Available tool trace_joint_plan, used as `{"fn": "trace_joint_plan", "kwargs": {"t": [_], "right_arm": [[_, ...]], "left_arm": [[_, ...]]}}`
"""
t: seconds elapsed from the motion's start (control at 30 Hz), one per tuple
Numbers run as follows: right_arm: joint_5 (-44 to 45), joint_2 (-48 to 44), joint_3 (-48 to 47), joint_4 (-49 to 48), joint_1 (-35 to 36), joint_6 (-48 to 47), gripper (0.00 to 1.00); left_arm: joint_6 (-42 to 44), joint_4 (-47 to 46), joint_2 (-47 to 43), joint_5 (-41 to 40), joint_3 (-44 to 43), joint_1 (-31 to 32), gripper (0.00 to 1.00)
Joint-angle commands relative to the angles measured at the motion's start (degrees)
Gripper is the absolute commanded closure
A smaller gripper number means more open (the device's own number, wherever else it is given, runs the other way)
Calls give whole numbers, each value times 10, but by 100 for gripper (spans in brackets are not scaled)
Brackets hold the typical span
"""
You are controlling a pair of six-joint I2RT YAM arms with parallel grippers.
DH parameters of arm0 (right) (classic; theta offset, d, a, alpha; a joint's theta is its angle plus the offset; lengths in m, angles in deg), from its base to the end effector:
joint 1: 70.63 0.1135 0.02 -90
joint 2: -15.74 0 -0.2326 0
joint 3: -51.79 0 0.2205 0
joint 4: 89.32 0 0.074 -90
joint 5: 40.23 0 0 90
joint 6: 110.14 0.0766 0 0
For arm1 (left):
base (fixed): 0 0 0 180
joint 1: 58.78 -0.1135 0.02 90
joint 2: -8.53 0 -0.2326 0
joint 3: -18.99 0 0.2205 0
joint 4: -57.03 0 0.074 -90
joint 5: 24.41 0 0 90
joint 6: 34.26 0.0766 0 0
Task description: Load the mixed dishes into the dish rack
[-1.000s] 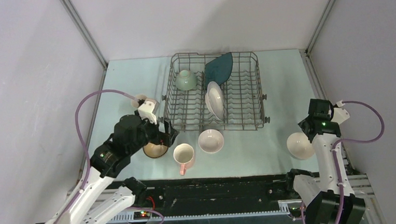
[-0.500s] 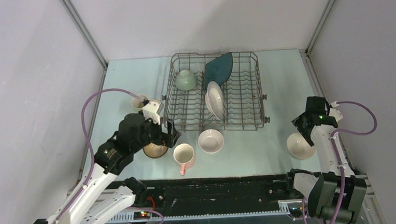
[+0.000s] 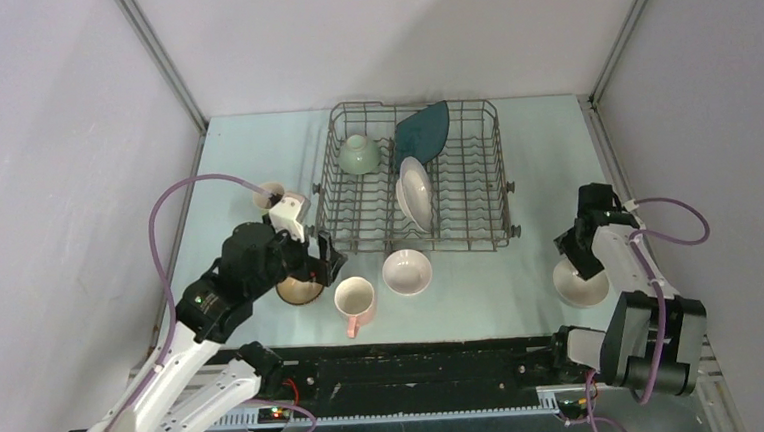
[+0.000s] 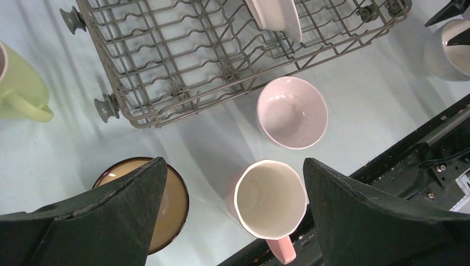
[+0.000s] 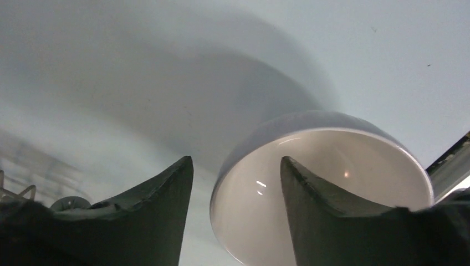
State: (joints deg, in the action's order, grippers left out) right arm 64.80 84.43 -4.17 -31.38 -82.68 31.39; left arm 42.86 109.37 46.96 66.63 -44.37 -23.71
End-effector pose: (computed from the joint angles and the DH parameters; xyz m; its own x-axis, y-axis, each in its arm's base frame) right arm 0.1910 -0.0611 0.1420 -0.3505 0.8480 -0.3975 0.9002 0.4222 0.1069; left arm 0.1395 -0.0996 0.2817 -0.4983 0.0775 -0.8635 0.4889 0.8477 -0.2060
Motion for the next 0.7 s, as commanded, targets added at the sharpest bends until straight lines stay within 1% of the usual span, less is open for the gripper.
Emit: {"fn": "trace_joint_plan", "kwargs": {"t": [0.0, 0.03, 0.07, 0.13, 0.3, 0.4, 0.47, 0.5, 0.53, 0.63, 0.67], "right_arm": [[8, 22, -21, -30, 3, 10, 53], [4, 21, -21, -33, 1, 8, 61], [-6, 16, -21, -35, -1, 6, 81], [-13, -9, -21, -36, -3, 4, 99], [-18, -121, -36, -35, -2, -13, 100], [-24, -178, -73, -25, -1, -27, 100], [-47, -218, -96, -39, 5, -35, 100], [-74, -243, -103, -47, 13, -37, 100], [-94, -255, -113, -78, 17, -50, 100], [-215, -304, -117, -151, 37, -58, 100], [-237, -309, -116, -183, 41, -51, 100]], "left_arm": [[7, -9, -5, -9, 1, -4, 0], [7, -9, -5, -8, 0, -4, 0], [7, -9, -5, -9, 0, -4, 0], [7, -9, -3, -23, 1, -4, 0], [7, -8, 4, -27, -1, -5, 0], [5, -12, 8, -21, -2, -4, 0], [5, -13, 9, -16, -6, -4, 0], [4, -14, 9, -15, -6, -4, 0], [2, -17, 9, -7, -8, -4, 0], [-6, -22, 7, 12, -12, -4, 0], [-12, -23, 7, 24, -16, -4, 0]]}}
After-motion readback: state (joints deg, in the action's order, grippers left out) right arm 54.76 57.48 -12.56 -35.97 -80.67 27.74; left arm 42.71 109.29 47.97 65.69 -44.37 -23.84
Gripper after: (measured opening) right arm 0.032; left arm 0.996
